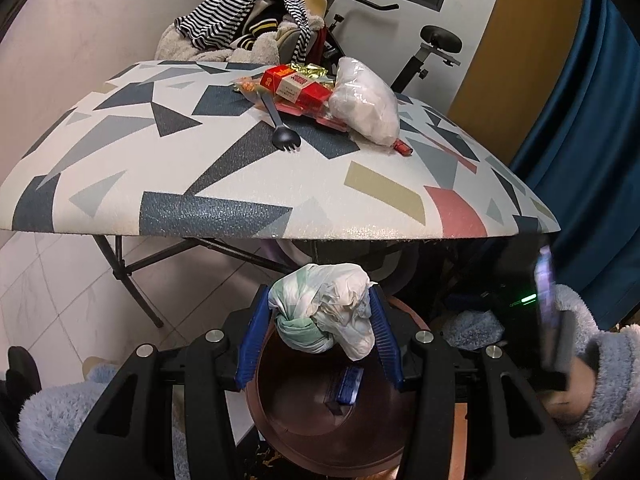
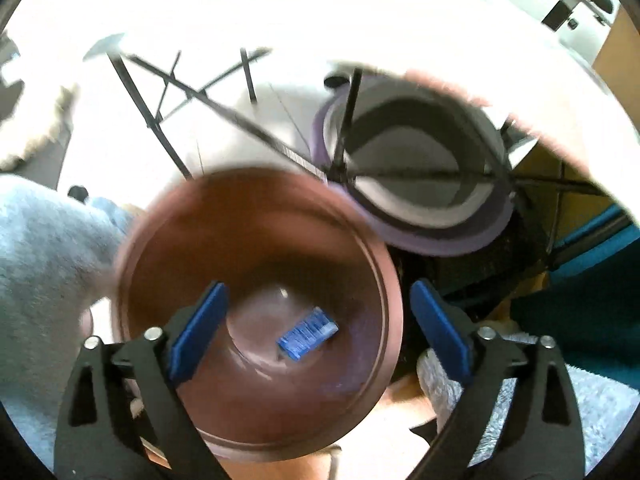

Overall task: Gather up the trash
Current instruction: 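Lower the white tissue into the brown bin and open the left tool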

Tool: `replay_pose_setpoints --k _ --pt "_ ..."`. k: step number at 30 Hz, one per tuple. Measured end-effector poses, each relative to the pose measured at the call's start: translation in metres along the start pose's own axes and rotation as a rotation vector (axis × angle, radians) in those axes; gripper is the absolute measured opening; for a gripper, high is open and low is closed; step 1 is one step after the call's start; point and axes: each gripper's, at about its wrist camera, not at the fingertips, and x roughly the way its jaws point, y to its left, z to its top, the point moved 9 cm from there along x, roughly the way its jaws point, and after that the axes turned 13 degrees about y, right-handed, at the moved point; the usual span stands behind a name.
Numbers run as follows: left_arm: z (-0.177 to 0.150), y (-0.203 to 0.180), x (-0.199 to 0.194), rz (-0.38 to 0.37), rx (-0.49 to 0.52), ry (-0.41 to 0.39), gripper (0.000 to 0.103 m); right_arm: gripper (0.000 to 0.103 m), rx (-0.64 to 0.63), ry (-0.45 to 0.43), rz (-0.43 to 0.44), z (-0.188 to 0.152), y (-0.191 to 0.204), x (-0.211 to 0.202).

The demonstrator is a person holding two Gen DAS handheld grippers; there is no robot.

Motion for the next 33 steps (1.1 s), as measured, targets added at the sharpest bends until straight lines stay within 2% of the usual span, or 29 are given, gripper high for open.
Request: replay_pose_setpoints --k 6,11,14,22,29,31,33 --pt "-0.004 -0.002 0.012 0.002 0.006 0.038 0.048 0.097 0.054 -0.209 0.029 0.012 -0.014 -0.063" --pt "-0.011 -0.008 0.033 0.029 0.046 0.11 0.048 0.097 0.112 -0.334 0.012 0.021 -0.034 -0.093" --pt "-0.017 -0.011 0.05 0.053 0.071 0.17 0.048 0.097 0.138 -0.363 0.0 0.026 -0.045 -0.097" --pt "-0.036 -0.022 0.086 0.121 0.155 0.3 0.049 0.097 0.171 -0.372 -0.001 0.023 -0.055 -0.098" --pt "-0.048 -0.021 0.102 0.161 0.189 0.368 0.05 0.097 0.198 -0.371 -0.001 0.021 -0.061 -0.096" --pt "-0.05 -0.021 0.103 0.167 0.192 0.376 0.052 0.097 0.204 -0.372 -0.004 0.021 -0.063 -0.096" --pt "-0.05 -0.02 0.104 0.167 0.192 0.378 0.059 0.097 0.211 -0.374 -0.002 0.021 -0.064 -0.097"
